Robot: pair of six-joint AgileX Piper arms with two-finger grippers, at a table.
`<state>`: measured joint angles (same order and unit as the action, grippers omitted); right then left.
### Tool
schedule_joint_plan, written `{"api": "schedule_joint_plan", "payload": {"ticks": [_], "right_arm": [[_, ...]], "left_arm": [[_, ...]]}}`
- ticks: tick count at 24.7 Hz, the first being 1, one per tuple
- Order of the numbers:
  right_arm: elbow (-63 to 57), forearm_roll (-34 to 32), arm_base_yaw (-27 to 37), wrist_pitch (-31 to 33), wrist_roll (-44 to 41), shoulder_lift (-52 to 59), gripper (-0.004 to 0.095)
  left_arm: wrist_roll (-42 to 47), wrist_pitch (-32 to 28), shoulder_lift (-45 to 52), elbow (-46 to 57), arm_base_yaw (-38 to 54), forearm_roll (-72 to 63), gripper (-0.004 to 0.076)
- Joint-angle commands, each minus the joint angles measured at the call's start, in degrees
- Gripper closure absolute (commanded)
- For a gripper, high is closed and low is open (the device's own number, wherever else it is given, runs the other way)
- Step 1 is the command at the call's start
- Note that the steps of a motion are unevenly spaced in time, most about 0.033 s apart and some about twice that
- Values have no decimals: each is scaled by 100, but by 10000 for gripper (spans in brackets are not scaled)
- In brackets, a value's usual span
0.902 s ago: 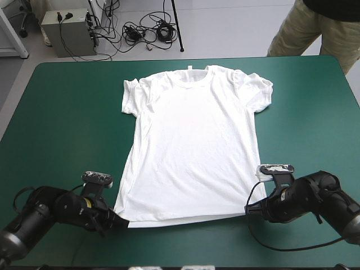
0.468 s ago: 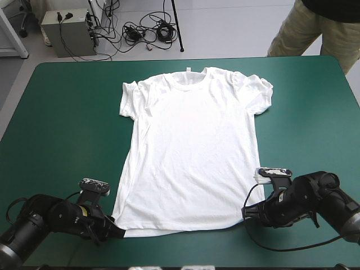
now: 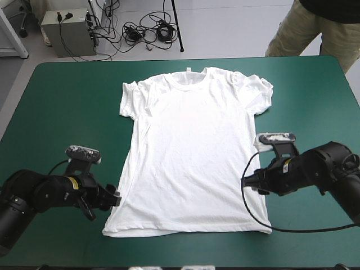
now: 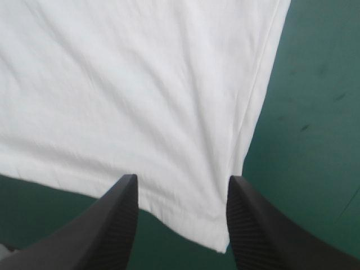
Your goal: Fold the cloth
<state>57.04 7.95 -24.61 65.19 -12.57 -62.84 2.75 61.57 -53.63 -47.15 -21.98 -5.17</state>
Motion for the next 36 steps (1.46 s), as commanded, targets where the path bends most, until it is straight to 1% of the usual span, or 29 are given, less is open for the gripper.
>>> {"api": "schedule_joint_plan", "payload": {"ticks": [1, 4, 7, 8, 11, 14, 16, 19, 24, 34, 35, 36], "right_arm": [[786, -387, 0, -54, -98, 3, 439], [1168, -616, 0, -65, -110, -63, 439], [1365, -872, 0, -65, -98, -146, 439], [1411, -917, 0, -65, -98, -154, 439], [1424, -1038, 0, -65, -98, -187, 439], [1424, -1062, 0, -104, -179, -187, 439], [1424, -1062, 0, -104, -233, -187, 440], [1424, -1062, 0, -104, -286, -187, 439], [1424, -1062, 0, -104, -326, -187, 440], [1424, -1062, 0, -104, -350, -187, 445], [1424, -1062, 0, -104, -350, -187, 445], [1424, -1062, 0, -104, -350, -187, 445]], "left_arm": [[128, -214, -336, -706, -6, 395, 171], [80, -339, -897, -1199, 225, 472, 171], [-48, -535, -1541, -1687, 628, 104, 171], [-222, -540, -1818, -1915, 780, -44, 171], [-472, -381, -2668, -2682, 942, -99, 181], [-584, -22, -3673, -3862, 942, -34, 196], [-596, 146, -4137, -4362, 942, -34, 196], [-596, 214, -4667, -4786, 942, -45, 196], [-585, 189, -5374, -4847, 942, -69, 196], [-590, -330, -6032, -4847, 535, -43, 200], [-579, -346, -6093, -4847, 492, -44, 211], [-542, -368, -6201, -4847, 482, -47, 258]]}}
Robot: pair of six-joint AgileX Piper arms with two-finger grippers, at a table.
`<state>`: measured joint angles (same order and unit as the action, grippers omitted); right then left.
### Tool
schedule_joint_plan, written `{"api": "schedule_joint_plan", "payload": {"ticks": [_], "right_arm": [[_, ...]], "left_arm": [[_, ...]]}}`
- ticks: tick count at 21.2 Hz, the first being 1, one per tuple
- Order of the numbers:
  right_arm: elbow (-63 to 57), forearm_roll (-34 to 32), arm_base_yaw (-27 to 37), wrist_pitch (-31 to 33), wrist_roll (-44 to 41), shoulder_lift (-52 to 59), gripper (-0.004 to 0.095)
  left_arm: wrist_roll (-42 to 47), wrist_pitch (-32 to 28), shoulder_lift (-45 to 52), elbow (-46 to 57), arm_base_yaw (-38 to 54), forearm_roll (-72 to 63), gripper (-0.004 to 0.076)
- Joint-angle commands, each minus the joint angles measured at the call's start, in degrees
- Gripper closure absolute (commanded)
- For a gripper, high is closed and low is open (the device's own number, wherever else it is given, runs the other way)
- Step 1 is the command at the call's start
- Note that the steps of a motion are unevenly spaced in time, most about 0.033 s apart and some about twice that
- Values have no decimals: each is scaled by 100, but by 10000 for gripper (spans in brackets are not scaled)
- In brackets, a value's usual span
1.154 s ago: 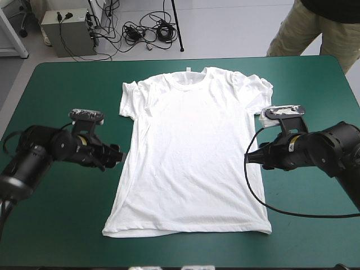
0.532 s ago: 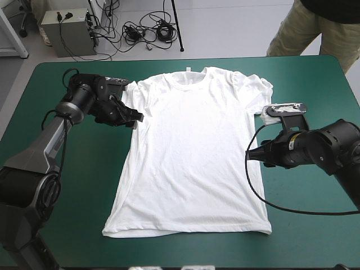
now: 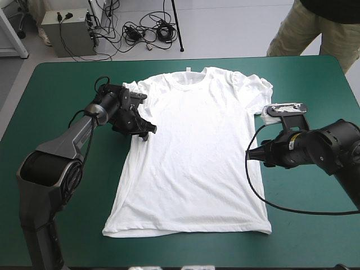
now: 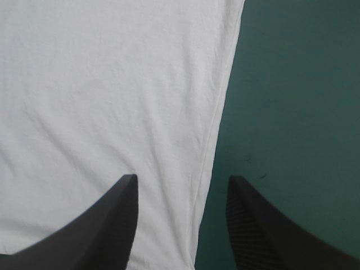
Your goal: Fold the cloth
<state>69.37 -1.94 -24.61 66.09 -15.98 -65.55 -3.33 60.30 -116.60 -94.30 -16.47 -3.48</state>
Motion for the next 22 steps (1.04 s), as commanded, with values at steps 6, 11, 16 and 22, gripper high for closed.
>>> {"api": "schedule_joint_plan", "payload": {"ticks": [6, 11, 16, 22], "right_arm": [[191, -72, 0, -401, -472, -43, 442], [860, 194, 642, -612, -83, -1076, 429], [1600, 758, 1251, -375, 839, -2142, 430], [1682, 507, 1261, -666, 1179, -2905, 432]], "left_arm": [[52, -232, 17, -144, -59, -88, 731], [52, -198, 17, -144, -59, -126, 733], [52, -183, 17, -144, -59, -248, 733], [52, -136, 17, -144, -59, -248, 733]]}}
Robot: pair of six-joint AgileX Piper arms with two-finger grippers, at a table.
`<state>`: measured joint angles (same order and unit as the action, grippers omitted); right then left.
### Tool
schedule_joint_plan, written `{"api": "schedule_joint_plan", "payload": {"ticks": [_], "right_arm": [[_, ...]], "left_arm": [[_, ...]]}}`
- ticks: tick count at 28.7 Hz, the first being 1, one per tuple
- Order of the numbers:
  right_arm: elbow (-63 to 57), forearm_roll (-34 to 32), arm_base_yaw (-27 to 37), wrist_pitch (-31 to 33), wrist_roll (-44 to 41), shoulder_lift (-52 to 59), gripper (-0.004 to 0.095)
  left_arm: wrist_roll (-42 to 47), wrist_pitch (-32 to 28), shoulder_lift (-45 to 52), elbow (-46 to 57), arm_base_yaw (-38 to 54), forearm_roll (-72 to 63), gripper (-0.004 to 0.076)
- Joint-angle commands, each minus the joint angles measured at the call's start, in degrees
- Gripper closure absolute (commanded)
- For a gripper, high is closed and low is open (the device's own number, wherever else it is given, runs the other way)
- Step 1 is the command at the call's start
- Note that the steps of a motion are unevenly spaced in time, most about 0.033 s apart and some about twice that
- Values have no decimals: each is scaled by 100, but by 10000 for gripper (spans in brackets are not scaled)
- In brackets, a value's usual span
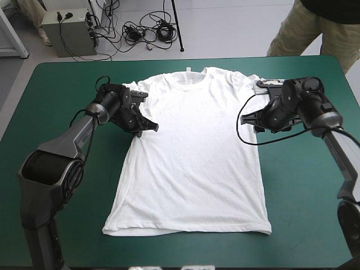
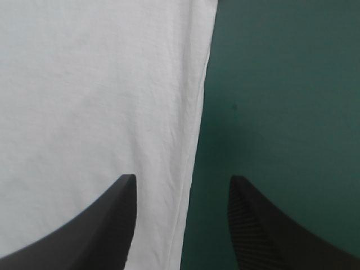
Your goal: Fold the cloth
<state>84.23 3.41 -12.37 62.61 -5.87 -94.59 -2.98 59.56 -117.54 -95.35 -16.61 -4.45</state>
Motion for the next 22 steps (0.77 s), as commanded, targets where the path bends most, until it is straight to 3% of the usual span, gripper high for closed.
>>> {"api": "schedule_joint_plan", "payload": {"ticks": [1, 11, 22], "right_arm": [[211, -30, 38, -400, 169, -86, 432], [970, -4, 38, -563, 159, -1255, 440], [1083, 351, 38, -235, 120, -2032, 458]], "left_arm": [[17, -62, 112, -39, -45, -151, 733], [17, -49, 112, -39, -45, -138, 733], [-114, -7, 112, -39, -45, -149, 733]]}}
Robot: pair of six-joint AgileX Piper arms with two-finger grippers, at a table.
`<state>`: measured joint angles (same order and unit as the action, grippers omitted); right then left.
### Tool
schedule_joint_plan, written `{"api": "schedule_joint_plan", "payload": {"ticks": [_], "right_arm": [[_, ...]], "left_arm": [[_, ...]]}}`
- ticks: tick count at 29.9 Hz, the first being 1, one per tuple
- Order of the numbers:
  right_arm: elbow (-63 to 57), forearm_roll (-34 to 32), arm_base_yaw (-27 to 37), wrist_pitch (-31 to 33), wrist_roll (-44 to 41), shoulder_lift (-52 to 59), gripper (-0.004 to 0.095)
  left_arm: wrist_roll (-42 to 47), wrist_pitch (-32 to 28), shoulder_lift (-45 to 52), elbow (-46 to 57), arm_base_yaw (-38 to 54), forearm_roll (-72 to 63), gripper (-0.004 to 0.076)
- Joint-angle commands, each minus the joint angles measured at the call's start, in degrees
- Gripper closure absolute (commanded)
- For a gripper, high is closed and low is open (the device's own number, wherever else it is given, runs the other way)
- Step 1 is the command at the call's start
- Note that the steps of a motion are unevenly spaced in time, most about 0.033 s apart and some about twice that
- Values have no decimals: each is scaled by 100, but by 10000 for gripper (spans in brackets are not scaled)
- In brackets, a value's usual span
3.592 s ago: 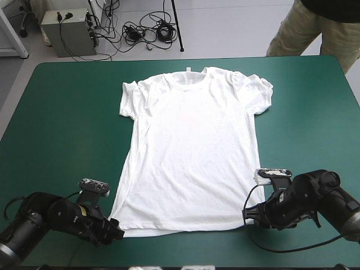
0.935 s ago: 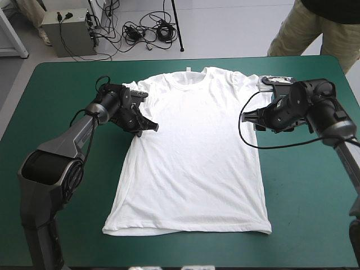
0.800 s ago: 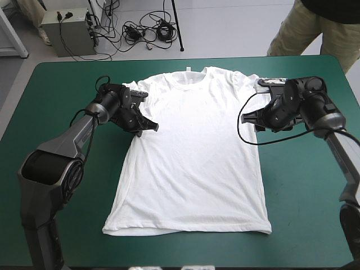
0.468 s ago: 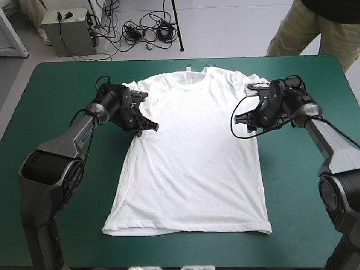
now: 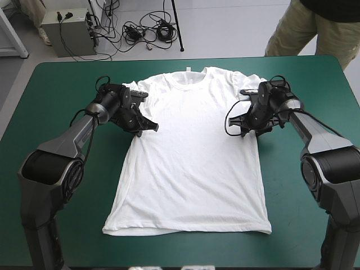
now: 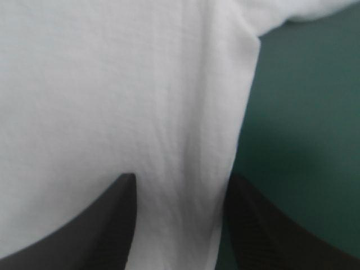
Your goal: Fold the cloth
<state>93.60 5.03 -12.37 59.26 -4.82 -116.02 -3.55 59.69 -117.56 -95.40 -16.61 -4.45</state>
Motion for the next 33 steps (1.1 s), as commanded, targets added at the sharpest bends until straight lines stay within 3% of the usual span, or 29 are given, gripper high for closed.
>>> {"api": "schedule_joint_plan", "payload": {"ticks": [1, 3, 5, 6, 14, 33], "right_arm": [[145, 214, 38, 155, 37, 47, 490], [145, 362, 38, 307, 237, -70, 647], [145, 451, 38, 405, 294, -117, 873], [145, 462, 38, 405, 294, -131, 924], [210, 242, 38, 413, 294, 197, 925], [2043, -23, 38, 638, 333, 2444, 926]], "left_arm": [[-57, -20, 113, -35, -45, -149, 733], [-57, 8, 113, -35, -45, -149, 733], [-57, 5, 113, -35, -45, -160, 733], [-57, 5, 113, -35, -45, -160, 733], [-57, 192, 327, -197, -34, -135, 733], [-109, 596, 2667, -1944, -34, 276, 733]]}}
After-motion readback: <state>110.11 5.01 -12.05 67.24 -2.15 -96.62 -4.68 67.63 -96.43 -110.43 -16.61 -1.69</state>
